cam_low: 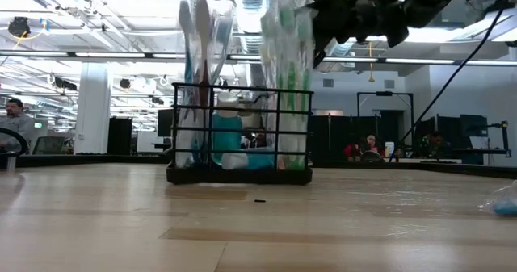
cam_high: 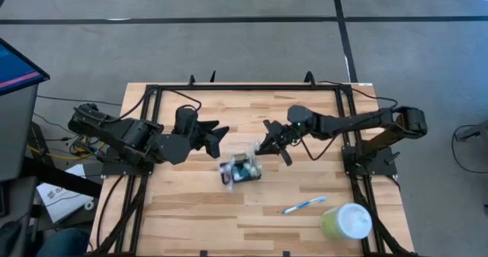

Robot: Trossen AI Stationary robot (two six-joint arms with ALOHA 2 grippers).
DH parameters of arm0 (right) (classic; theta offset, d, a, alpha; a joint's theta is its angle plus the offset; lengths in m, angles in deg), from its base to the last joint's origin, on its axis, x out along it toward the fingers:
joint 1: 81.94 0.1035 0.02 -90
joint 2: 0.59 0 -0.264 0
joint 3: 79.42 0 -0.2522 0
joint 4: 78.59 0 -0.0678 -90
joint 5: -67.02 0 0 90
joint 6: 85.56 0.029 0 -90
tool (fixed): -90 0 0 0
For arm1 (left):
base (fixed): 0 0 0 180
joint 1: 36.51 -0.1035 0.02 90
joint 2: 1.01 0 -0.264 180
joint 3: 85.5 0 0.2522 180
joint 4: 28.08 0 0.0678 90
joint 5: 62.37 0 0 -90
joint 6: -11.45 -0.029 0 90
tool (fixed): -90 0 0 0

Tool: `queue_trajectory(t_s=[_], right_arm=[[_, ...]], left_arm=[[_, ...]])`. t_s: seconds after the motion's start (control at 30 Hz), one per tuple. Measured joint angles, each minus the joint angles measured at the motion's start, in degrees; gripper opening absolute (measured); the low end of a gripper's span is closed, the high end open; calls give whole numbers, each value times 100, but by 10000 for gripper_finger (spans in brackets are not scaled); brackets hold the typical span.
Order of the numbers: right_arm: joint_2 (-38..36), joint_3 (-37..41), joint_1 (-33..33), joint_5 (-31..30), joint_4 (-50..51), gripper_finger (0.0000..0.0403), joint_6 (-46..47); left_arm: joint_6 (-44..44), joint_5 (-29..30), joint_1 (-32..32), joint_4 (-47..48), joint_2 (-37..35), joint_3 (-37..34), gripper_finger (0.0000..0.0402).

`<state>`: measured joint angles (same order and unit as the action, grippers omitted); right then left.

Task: Pick & Place toothbrushing station
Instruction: Put the orange toothbrush into the top right section of the mesh organizer

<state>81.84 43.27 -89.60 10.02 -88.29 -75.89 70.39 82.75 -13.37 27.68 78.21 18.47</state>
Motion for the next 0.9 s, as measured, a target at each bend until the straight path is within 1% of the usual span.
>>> queue_trajectory(t_s=[0.2, 0.43, 0.63, 0.9], right_arm=[[35, -7, 4, -142, 81, 7, -431], [92, -11, -28, -121, 262, 7, -951], [328, -1, -98, 357, 189, 7, -972], [317, -11, -177, 432, 326, 6, -1234]], left_arm=[[2, 52, -2, 0, 0, 0, 230], [4, 57, -28, 0, 0, 0, 230], [111, 65, -35, 0, 0, 0, 230], [153, 91, -39, -4, 0, 0, 230]])
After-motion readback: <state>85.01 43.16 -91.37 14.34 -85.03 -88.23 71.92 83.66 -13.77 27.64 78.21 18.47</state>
